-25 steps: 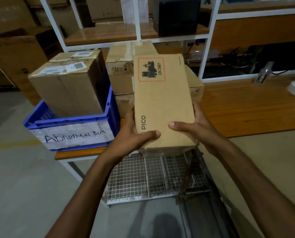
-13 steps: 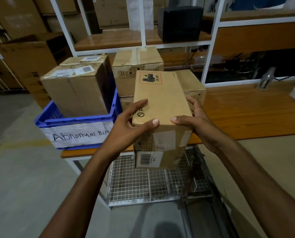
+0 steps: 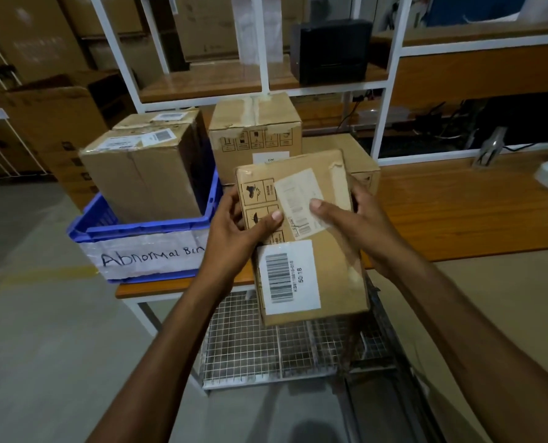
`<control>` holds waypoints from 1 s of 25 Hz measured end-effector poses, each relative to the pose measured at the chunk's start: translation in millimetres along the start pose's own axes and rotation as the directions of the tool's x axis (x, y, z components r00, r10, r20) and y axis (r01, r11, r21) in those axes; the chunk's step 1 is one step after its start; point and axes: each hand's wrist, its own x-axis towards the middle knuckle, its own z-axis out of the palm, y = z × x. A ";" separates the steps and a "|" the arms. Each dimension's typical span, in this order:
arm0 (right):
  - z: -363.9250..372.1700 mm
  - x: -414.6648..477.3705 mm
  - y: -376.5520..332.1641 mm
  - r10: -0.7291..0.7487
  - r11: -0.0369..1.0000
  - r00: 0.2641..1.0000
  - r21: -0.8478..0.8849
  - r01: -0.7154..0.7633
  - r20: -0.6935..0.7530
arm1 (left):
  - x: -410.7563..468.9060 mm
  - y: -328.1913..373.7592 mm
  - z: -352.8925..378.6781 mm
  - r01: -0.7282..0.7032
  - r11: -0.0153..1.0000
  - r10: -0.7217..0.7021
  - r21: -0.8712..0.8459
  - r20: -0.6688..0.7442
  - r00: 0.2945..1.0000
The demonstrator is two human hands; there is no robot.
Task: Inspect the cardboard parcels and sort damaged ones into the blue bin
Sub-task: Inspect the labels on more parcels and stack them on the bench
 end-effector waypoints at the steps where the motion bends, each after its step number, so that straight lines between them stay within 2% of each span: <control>1: 3.6 1.9 2.1 0.013 1.000 1.000 -0.001 -0.013 0.012 | 3.1 -0.5 2.4 -0.005 1.000 0.005 0.003 0.024 1.000; 3: 8.5 7.9 7.4 0.020 0.998 1.000 -0.060 -0.021 -0.021 | 11.6 -0.1 5.4 0.007 1.000 -0.007 0.001 0.062 0.998; 5: 9.5 17.8 9.9 0.019 0.994 0.997 -0.102 -0.027 -0.079 | 22.7 -1.2 7.3 -0.016 0.999 0.015 0.031 0.037 0.999; 7: 2.9 25.1 11.9 0.069 0.995 0.994 -0.062 -0.074 -0.087 | 30.3 -2.8 10.1 -0.030 0.997 0.029 0.066 0.012 0.999; 9: -6.5 20.3 13.0 0.150 0.988 0.989 -0.034 -0.150 0.015 | 28.2 -7.5 8.3 0.035 0.994 -0.042 0.100 0.066 0.997; 11: -9.3 2.1 18.2 0.206 0.973 0.969 -0.129 -0.189 0.134 | 9.4 -14.8 3.6 0.126 0.978 -0.158 0.164 0.200 0.967; 13: -7.9 -10.3 20.9 0.222 0.964 0.969 -0.175 -0.202 0.106 | -6.2 -20.4 1.0 0.170 0.970 -0.209 0.174 0.240 0.948; 16: -8.5 -3.6 16.4 0.175 0.979 0.984 -0.110 -0.170 0.033 | -4.4 -14.7 1.7 0.153 0.982 -0.173 0.110 0.209 0.962; 19: -4.6 14.0 9.6 0.111 0.976 0.994 -0.186 -0.112 -0.020 | 5.6 -7.0 4.5 0.181 0.974 -0.197 0.135 0.118 0.973; 21: -2.9 20.3 16.0 0.132 0.974 0.989 -0.176 -0.142 -0.068 | 10.0 -7.7 3.7 0.163 0.983 -0.168 0.087 0.053 0.984; 23: -6.1 17.8 25.3 0.196 0.978 0.981 -0.070 -0.196 -0.001 | 10.7 -7.4 -1.8 0.100 0.991 -0.107 0.089 0.078 0.991; 25: -8.4 8.0 35.6 0.197 0.980 0.975 -0.002 -0.197 0.104 | 8.5 -3.5 -9.3 0.020 0.980 -0.056 0.197 0.176 0.983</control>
